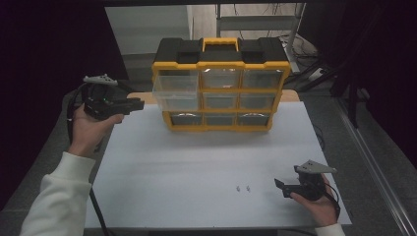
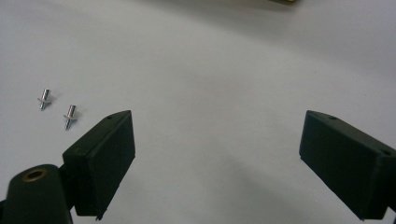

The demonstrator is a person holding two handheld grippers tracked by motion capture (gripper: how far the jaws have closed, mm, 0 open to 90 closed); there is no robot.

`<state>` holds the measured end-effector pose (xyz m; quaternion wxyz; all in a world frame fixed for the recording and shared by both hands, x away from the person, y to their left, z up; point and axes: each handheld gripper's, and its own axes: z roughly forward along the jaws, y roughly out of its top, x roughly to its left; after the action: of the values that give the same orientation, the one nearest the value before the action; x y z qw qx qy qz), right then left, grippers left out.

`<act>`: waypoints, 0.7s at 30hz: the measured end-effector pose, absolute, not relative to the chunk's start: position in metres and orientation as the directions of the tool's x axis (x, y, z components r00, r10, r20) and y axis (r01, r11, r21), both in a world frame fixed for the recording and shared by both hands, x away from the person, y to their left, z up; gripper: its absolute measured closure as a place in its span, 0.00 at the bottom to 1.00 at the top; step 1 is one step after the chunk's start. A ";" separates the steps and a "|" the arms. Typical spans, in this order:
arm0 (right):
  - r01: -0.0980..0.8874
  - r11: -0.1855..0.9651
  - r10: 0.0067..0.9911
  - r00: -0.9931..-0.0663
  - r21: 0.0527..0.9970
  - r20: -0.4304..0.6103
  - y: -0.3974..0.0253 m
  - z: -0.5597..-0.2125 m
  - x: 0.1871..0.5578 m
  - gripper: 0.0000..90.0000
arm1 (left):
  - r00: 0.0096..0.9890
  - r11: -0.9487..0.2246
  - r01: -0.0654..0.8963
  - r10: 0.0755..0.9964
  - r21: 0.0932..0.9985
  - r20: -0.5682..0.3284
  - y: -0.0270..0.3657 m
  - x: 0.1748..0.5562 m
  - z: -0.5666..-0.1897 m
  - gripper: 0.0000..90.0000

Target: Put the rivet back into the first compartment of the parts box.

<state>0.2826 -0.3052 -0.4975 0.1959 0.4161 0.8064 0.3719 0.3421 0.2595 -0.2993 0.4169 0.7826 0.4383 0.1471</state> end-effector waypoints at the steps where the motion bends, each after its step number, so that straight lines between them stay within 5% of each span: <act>1: 0.525 0.377 0.817 -0.577 0.763 -0.006 -0.305 -0.498 0.283 0.12 | 0.573 -0.268 0.559 0.809 0.784 -0.133 0.259 0.343 -0.296 0.84; 21: 0.528 0.365 0.822 -0.570 0.766 0.001 -0.307 -0.497 0.283 0.12 | 0.618 -0.308 0.517 0.780 0.798 -0.100 0.228 0.360 -0.259 0.84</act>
<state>0.2829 -0.3068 -0.4970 0.1956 0.4204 0.8028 0.3750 0.3595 0.2280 -0.2585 0.4232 0.7937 0.4085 0.1550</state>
